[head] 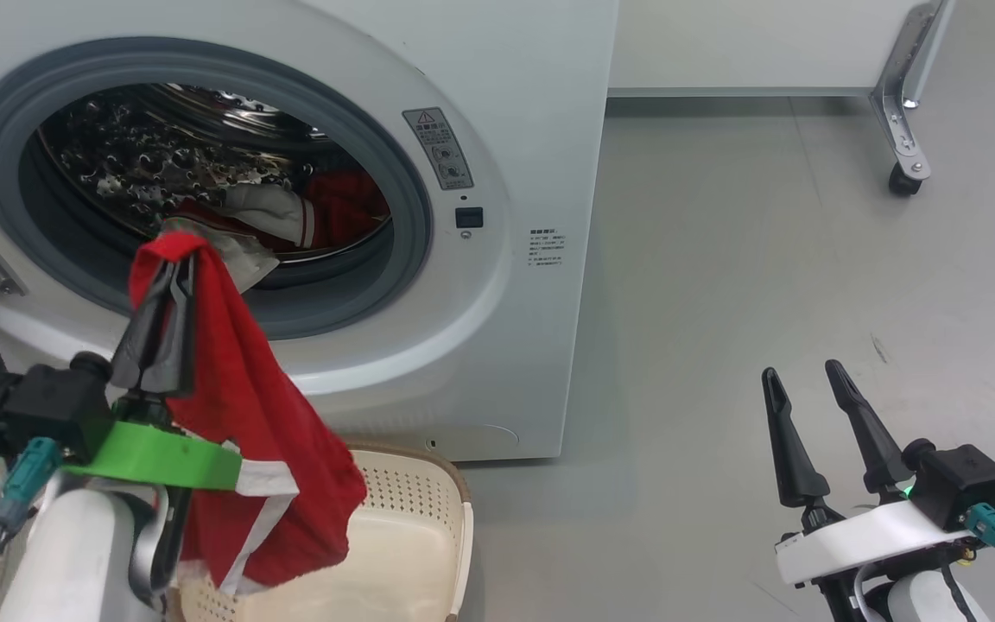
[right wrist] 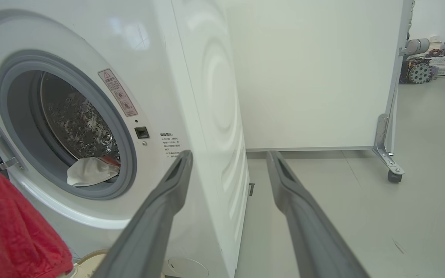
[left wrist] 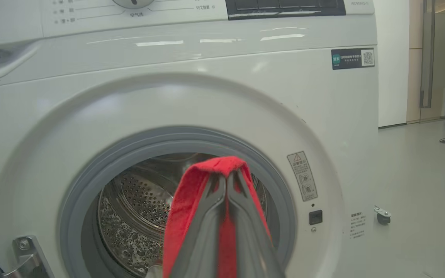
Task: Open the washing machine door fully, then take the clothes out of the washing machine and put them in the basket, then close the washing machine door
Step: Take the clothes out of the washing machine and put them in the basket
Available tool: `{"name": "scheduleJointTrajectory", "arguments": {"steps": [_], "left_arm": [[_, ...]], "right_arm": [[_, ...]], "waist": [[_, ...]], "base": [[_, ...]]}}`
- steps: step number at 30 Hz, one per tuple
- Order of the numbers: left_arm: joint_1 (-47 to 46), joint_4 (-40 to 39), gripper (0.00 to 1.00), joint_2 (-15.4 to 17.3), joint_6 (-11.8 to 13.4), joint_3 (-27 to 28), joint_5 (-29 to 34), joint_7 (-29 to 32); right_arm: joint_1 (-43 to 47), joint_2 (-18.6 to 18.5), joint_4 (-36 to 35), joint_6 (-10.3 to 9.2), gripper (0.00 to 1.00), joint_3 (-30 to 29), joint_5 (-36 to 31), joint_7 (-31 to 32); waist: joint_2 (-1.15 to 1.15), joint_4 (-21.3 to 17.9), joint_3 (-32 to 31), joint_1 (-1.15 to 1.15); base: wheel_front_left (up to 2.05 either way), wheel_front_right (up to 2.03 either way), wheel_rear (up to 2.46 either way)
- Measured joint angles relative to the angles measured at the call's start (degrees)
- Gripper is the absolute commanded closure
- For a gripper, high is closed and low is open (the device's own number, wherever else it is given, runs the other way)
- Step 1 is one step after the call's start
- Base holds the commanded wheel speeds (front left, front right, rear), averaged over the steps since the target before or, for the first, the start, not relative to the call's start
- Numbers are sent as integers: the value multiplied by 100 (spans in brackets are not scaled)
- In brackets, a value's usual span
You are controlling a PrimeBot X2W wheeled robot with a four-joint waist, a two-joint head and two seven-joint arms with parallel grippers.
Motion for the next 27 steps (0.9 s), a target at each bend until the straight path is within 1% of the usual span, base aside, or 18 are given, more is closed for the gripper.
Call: {"name": "scheduleJointTrajectory", "arguments": {"steps": [7,19,25,27], "left_arm": [[418,143,100,1,-24,-120,-12,10],[422,357,100,2,-65,-293,-34,190],[466,743,100,30,-65,-341,-9,339],[605,996,100,59,-65,-397,-5,416]], "right_arm": [[30,-40,-51,0,0,-9,0,0],[-18,-104,-189,0,0,-30,0,0],[-83,-120,-209,0,0,7,0,0],[-156,-131,-232,0,0,10,0,0]], "waist": [[0,-65,83,0],[0,-108,483,0],[0,-155,698,0],[0,-193,795,0]], "base": [[0,0,0],[0,0,0],[0,0,0],[0,0,0]]}}
